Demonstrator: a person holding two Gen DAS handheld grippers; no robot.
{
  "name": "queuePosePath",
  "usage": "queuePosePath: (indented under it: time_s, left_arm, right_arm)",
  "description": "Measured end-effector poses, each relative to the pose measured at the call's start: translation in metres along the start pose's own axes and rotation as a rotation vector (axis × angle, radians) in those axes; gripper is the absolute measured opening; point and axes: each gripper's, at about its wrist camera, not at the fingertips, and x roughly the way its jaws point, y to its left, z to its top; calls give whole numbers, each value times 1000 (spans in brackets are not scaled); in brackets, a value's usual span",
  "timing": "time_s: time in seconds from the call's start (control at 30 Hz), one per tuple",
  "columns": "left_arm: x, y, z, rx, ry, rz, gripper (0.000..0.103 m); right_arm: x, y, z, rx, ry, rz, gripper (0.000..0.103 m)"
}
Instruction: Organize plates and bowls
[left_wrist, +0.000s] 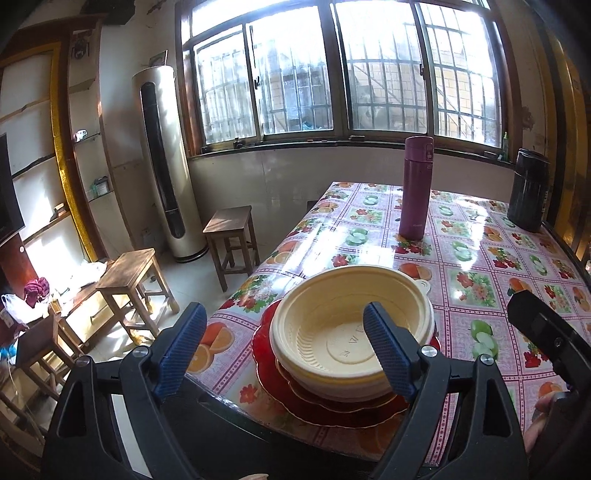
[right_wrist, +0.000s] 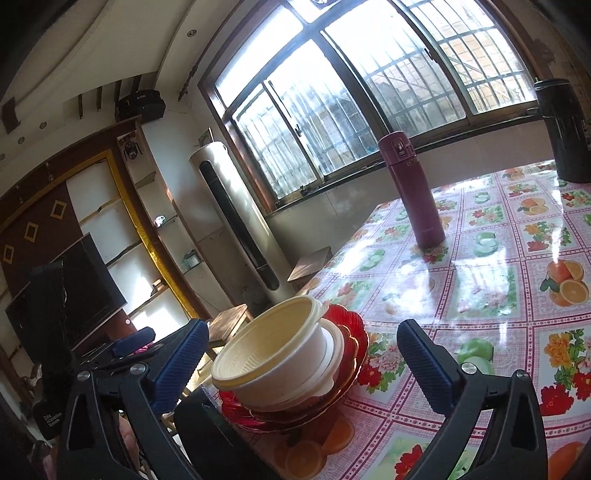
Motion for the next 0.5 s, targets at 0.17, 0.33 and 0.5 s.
queuePosePath:
  time_s: [0.17, 0.33, 0.5]
  left_arm:
    - [-12, -4, 0, 15, -28, 15, 103]
    - [-20, -3, 1, 1, -42, 6, 103]
    - [-25, 0, -1, -15, -53, 57, 103]
  right_arm:
    - [-15, 8, 2, -34, -54, -17, 103]
    - [-25, 11, 5, -48, -89, -30, 103]
    - [-31, 10, 7, -49, -107, -29, 103]
